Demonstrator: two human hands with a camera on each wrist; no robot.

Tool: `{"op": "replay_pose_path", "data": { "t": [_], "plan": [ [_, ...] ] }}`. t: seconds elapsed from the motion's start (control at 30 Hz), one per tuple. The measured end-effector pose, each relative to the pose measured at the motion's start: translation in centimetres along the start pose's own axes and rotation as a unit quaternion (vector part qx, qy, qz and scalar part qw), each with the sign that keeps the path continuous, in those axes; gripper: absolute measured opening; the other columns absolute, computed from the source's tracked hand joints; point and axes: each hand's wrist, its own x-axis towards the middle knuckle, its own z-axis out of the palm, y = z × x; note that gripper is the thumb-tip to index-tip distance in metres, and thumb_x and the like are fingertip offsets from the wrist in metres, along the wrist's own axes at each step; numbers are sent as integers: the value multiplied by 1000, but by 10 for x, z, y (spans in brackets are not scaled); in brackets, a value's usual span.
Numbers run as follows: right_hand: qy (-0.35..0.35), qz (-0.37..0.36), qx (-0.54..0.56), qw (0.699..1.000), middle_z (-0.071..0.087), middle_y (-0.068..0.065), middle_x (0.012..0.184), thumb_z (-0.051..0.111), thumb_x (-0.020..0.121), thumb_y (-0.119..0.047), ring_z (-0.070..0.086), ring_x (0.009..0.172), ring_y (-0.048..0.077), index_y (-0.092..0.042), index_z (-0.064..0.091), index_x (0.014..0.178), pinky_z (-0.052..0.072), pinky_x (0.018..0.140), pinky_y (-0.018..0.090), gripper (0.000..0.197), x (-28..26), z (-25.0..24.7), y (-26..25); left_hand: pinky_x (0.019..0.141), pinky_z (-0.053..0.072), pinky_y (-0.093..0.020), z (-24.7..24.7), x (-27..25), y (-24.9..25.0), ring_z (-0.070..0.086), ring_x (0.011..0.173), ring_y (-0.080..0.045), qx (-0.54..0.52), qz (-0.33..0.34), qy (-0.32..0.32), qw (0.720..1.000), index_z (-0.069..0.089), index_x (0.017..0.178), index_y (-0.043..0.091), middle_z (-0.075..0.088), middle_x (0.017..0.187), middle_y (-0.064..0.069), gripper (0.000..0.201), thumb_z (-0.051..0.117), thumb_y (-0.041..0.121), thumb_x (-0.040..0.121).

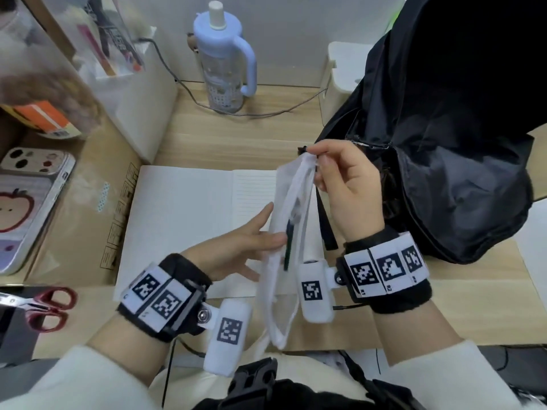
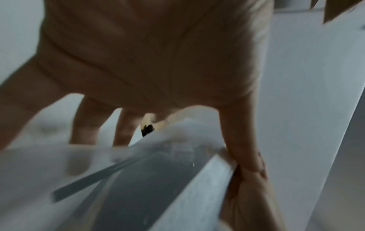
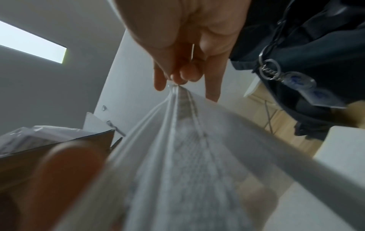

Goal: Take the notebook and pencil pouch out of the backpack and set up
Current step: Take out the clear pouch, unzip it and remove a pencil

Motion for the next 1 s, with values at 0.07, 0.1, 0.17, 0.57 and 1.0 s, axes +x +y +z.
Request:
{"op": "replay_pose_path", "data": {
  "t": [0.07,0.1,0.17,0.57,1.0],
  "plan": [
    [-17,-14,3,1000,59,-15,82,44,91,-5,54,69,1,-35,58,85,46,64,17,34,1,3,-6,90,52,-51,8,9,2,64,107,-21,-28,33,8,999,30,134,53,66,117,8,84,72,42,62],
    [-18,-19,3,1000,58,-15,82,45,90,-5,54,68,-1,-35,58,84,46,63,16,33,2,4,-8,86,54,-50,11,12,3,65,102,-22,-46,45,18,998,37,131,48,66,112,6,76,69,35,64],
    [-11,-19,-1,1000,58,-16,81,46,90,-4,55,68,-3,-30,59,85,46,63,14,30,2,3,-9,75,57,-42,14,16,4,67,91,-19,-87,65,39,993,51,121,38,67,101,4,58,65,23,67],
    [-310,105,-171,929,69,-9,85,60,81,-8,62,74,1,-21,71,95,49,74,11,22,-37,6,-18,68,58,-45,1,17,0,69,78,-28,-269,111,159,943,42,130,16,63,97,-13,56,45,12,74],
    [-164,158,-252,941,57,-4,76,66,76,-17,54,76,19,-21,39,89,48,71,39,30,-48,30,25,83,54,-55,-5,4,-7,61,108,-47,-370,125,156,907,51,131,18,61,123,-28,53,32,15,81]
  ]
}}
